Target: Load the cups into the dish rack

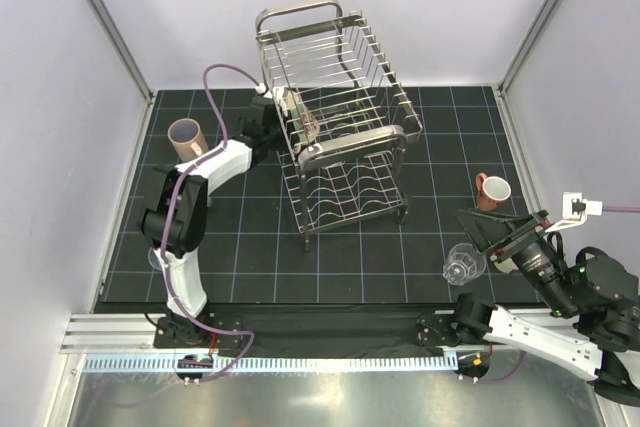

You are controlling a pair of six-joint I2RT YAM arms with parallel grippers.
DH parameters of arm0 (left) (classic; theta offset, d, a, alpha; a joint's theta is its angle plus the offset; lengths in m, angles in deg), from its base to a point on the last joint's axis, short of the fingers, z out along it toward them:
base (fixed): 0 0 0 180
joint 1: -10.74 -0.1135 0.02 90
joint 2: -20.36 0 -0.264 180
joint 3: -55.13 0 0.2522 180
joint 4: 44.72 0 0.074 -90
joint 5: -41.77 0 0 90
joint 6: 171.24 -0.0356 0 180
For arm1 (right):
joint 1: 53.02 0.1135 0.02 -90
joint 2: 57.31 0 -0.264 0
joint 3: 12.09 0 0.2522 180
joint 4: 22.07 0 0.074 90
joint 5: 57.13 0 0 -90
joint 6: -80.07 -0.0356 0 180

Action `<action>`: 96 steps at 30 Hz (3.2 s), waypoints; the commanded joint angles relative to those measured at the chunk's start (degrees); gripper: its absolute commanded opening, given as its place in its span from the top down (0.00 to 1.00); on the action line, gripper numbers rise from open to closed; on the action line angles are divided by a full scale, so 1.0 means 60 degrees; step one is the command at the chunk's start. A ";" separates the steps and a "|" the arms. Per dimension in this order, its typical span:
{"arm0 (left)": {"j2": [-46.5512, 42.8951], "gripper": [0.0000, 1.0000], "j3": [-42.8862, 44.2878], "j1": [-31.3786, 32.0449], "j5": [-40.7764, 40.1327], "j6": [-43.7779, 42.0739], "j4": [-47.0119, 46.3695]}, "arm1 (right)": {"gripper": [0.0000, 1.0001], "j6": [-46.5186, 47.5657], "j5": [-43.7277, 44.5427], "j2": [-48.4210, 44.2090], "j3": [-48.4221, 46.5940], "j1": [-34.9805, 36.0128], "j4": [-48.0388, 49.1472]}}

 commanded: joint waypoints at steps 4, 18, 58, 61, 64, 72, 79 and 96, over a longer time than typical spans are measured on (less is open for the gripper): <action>-0.0363 0.99 -0.0036 0.0090 -0.1140 -0.0487 -0.1854 | 0.37 -0.0088 0.0132 0.0215 0.0021 0.0007 0.0008; -0.0187 0.58 -0.0123 0.0090 -0.1055 -0.0195 -0.1810 | 0.37 -0.0205 0.0147 0.0068 0.0196 0.0007 -0.0051; -0.4507 0.34 -0.3200 -0.0159 -0.2311 0.1795 0.0057 | 0.37 -0.0629 -0.0073 -0.0444 0.0196 0.0022 -0.0913; -0.5312 0.33 -0.3068 -0.0159 -0.3001 0.2221 0.1057 | 0.37 -0.0659 -0.0131 -0.0284 0.0123 0.0037 -0.1354; -0.5913 0.29 -0.2690 -0.0291 -0.4042 0.2997 0.2493 | 0.37 -0.0717 -0.0350 0.0168 0.0006 0.0022 -0.1866; -0.6047 0.21 -0.0931 -0.0861 -0.4101 0.2794 0.5815 | 0.37 -0.0673 -0.2225 0.0728 0.0357 0.0022 -0.2073; -0.4965 0.17 0.0198 -0.1872 -0.4279 0.3277 0.7519 | 0.37 -0.0643 -0.2987 0.0918 0.0313 0.0022 -0.2732; -0.3586 0.19 0.0581 -0.3440 -0.6313 0.4537 0.6193 | 0.37 -0.1229 -0.3560 0.0538 0.0431 0.0022 -0.2732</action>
